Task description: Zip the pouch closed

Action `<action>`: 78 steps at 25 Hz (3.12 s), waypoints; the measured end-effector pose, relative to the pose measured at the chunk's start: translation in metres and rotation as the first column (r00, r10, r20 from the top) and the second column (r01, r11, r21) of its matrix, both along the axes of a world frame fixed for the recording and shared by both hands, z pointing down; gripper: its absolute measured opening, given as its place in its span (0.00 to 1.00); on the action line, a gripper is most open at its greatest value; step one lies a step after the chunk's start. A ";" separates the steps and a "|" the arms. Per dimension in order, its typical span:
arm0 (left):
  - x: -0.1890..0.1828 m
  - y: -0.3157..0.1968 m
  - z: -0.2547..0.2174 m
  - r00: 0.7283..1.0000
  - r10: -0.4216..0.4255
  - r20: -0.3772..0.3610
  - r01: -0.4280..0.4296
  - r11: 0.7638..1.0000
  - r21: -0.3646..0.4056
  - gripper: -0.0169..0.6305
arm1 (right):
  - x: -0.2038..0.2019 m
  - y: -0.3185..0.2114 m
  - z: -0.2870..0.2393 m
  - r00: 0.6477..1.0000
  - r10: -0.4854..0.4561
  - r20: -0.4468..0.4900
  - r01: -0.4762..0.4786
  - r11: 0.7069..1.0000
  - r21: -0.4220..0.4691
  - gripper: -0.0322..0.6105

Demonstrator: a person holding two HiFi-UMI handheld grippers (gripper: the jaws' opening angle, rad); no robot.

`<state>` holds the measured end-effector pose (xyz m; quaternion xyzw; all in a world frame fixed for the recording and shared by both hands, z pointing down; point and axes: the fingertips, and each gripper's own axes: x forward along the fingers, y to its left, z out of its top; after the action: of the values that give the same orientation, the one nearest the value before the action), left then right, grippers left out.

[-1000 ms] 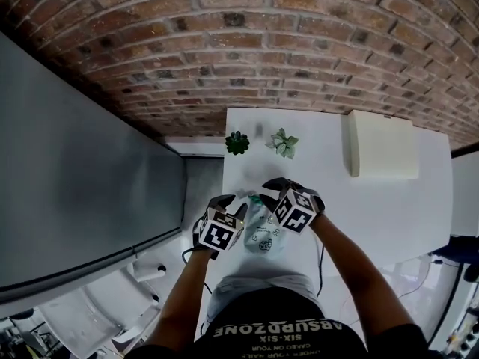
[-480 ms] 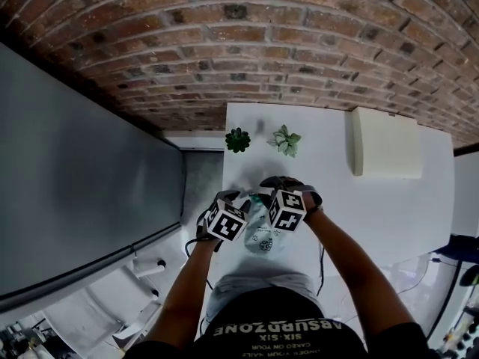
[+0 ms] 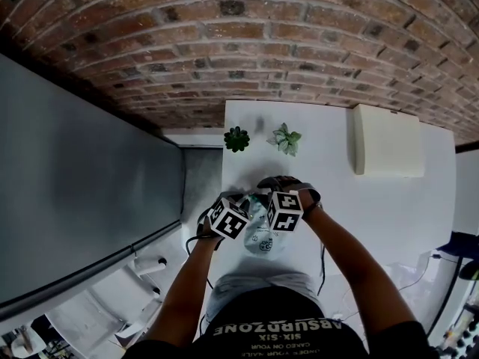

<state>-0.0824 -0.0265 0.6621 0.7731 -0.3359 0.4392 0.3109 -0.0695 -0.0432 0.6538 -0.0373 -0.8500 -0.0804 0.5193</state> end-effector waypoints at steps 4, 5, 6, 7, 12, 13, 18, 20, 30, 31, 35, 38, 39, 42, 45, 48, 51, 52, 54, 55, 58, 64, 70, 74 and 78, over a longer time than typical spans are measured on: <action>-0.003 -0.002 0.001 1.000 0.013 0.021 -0.013 1.000 0.003 0.07 | -0.001 0.001 0.002 0.998 -0.061 -0.013 0.061 0.998 -0.022 0.19; -0.003 -0.002 0.002 1.000 0.014 0.022 -0.014 1.000 0.002 0.07 | -0.001 0.001 0.003 0.997 -0.076 -0.017 0.076 0.997 -0.028 0.19; -0.003 -0.003 0.002 1.000 0.017 0.024 -0.017 1.000 0.003 0.07 | -0.002 0.001 0.004 0.996 -0.091 -0.021 0.091 0.995 -0.034 0.19; -0.003 -0.003 0.002 0.999 0.020 0.028 -0.020 1.000 0.005 0.07 | -0.002 0.002 0.004 0.994 -0.107 -0.026 0.106 0.994 -0.039 0.19; -0.006 -0.005 0.005 0.998 0.026 0.065 -0.028 0.999 0.019 0.06 | -0.006 0.006 0.006 0.984 -0.167 -0.054 0.164 0.984 -0.063 0.14; -0.006 -0.005 0.005 0.997 0.027 0.069 -0.028 0.999 0.020 0.06 | -0.006 0.007 0.006 0.983 -0.174 -0.060 0.170 0.983 -0.067 0.14; -0.009 -0.006 0.005 0.995 0.027 0.094 -0.031 0.999 0.037 0.06 | -0.007 0.004 0.006 0.984 -0.164 -0.073 0.156 0.982 -0.104 0.15; -0.009 -0.006 0.006 0.995 0.018 0.094 -0.022 0.999 0.043 0.06 | -0.007 0.003 0.007 0.986 -0.149 -0.071 0.140 0.983 -0.114 0.15; -0.007 -0.005 0.006 0.994 0.035 0.100 -0.039 0.999 0.034 0.06 | -0.007 0.004 0.006 0.995 -0.089 -0.046 0.080 0.983 -0.166 0.12; -0.008 -0.005 0.007 0.994 0.036 0.103 -0.040 0.999 0.037 0.06 | -0.007 0.004 0.006 0.994 -0.094 -0.047 0.084 0.983 -0.165 0.12; -0.008 -0.005 0.008 0.994 0.032 0.107 -0.037 0.998 0.042 0.06 | -0.006 0.006 0.007 0.993 -0.107 -0.053 0.097 0.981 -0.166 0.08; -0.008 -0.005 0.007 0.994 0.031 0.105 -0.036 0.998 0.045 0.06 | -0.006 0.006 0.007 0.994 -0.092 -0.055 0.081 0.979 -0.185 0.05; -0.007 -0.005 0.007 0.994 0.030 0.105 -0.035 0.998 0.046 0.06 | -0.006 0.007 0.006 0.994 -0.089 -0.056 0.077 0.978 -0.194 0.05; -0.009 -0.006 0.008 0.992 0.031 0.119 -0.037 0.998 0.056 0.06 | -0.004 0.008 0.006 0.994 -0.090 -0.055 0.077 0.975 -0.210 0.05; -0.007 -0.006 0.006 0.991 0.040 0.124 -0.046 0.998 0.050 0.06 | -0.002 0.009 0.004 0.994 -0.095 -0.053 0.082 0.974 -0.212 0.05; -0.008 -0.006 0.007 0.990 0.039 0.133 -0.047 0.997 0.057 0.06 | 0.000 0.012 0.003 0.993 -0.107 -0.055 0.094 0.975 -0.203 0.05; -0.008 -0.006 0.008 0.990 0.035 0.136 -0.043 0.997 0.057 0.06 | 0.001 0.012 0.002 0.993 -0.104 -0.054 0.091 0.976 -0.200 0.05; -0.008 -0.006 0.008 0.990 0.034 0.138 -0.042 0.998 0.056 0.06 | 0.002 0.012 0.002 0.993 -0.103 -0.055 0.090 0.976 -0.198 0.05; -0.008 -0.006 0.008 0.990 0.036 0.139 -0.043 0.998 0.050 0.05 | 0.004 0.012 0.002 0.993 -0.103 -0.060 0.090 0.977 -0.193 0.05; -0.007 -0.006 0.008 0.990 0.037 0.138 -0.044 0.998 0.046 0.05 | 0.005 0.012 0.002 0.993 -0.101 -0.061 0.088 0.977 -0.194 0.05; -0.007 -0.007 0.007 0.990 0.034 0.133 -0.041 0.998 0.047 0.05 | 0.005 0.011 0.001 0.995 -0.082 -0.055 0.070 0.977 -0.200 0.05; -0.006 -0.007 0.006 0.991 0.025 0.131 -0.032 0.998 0.055 0.05 | 0.008 0.012 0.002 0.995 -0.081 -0.061 0.068 0.978 -0.198 0.05; -0.005 -0.006 0.006 0.992 0.017 0.123 -0.024 0.998 0.058 0.05 | 0.010 0.012 0.001 0.992 -0.099 -0.076 0.083 0.977 -0.196 0.05; -0.006 -0.007 0.007 0.994 0.003 0.113 -0.010 0.998 0.056 0.05 | 0.012 0.012 0.001 0.990 -0.106 -0.089 0.086 0.975 -0.202 0.05; -0.007 -0.007 0.007 0.994 -0.001 0.108 -0.005 0.998 0.058 0.05 | 0.013 0.012 0.000 0.992 -0.092 -0.087 0.073 0.976 -0.205 0.05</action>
<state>-0.0889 -0.0332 0.6689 0.7574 -0.3640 0.4707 0.2690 -0.0560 -0.0311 0.6539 -0.1287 -0.8254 -0.0136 0.5495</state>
